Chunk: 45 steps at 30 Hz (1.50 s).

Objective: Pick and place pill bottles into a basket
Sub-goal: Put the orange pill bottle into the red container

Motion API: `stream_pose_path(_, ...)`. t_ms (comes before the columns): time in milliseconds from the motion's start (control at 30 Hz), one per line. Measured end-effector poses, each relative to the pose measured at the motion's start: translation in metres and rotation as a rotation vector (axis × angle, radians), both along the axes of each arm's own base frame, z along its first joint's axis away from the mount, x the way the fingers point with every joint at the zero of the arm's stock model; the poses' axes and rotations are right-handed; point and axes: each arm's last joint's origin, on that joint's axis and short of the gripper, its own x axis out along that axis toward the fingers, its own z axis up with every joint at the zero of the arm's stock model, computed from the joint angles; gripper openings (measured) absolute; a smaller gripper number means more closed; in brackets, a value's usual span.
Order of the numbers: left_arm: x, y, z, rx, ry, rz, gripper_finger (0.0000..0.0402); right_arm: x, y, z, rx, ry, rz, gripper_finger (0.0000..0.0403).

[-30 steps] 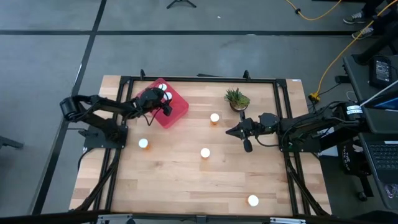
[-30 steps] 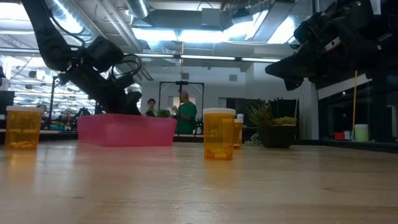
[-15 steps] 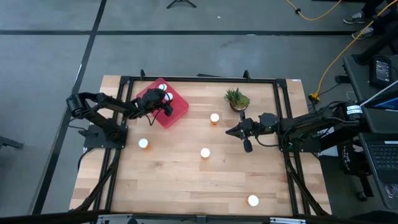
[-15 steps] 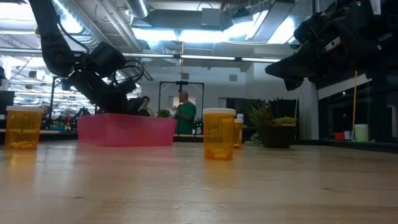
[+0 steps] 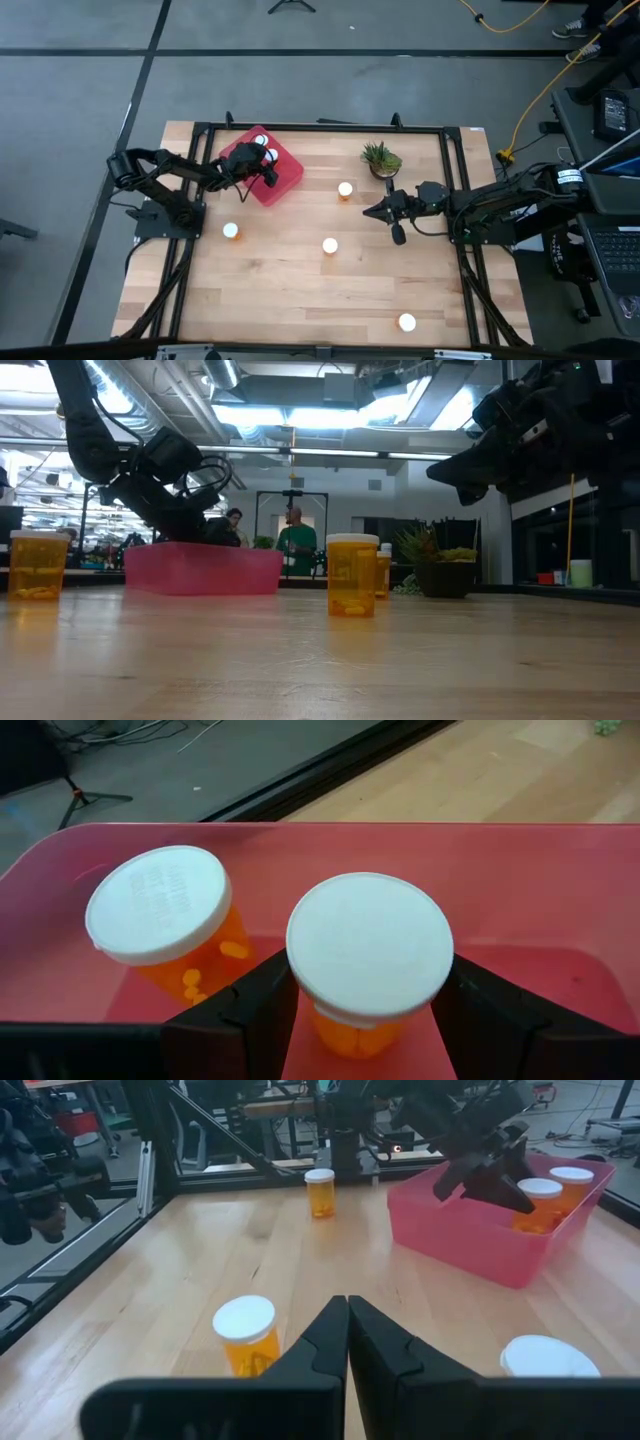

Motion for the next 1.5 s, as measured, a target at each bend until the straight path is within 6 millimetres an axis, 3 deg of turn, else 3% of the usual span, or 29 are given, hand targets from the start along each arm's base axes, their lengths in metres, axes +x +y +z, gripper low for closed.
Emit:
stream_pose_path(467, -0.0004, 0.0004, 0.0002, 0.005, -0.001, 0.024, 0.0238, -0.0001, 0.0, -0.0005, 0.001, 0.005, 0.0, 0.0016)
stream_pose_path(967, 0.0038, 0.0021, 0.0082, 0.044, -0.092, 0.001, 0.024, -0.0001, 0.0, -0.0005, 0.002, 0.006, 0.0, 0.0016)
stream_pose_path(1500, 0.0032, 0.0019, 0.0069, 0.058, -0.052, -0.011, 0.024, -0.0003, 0.0, -0.002, 0.009, 0.023, -0.001, 0.0016)
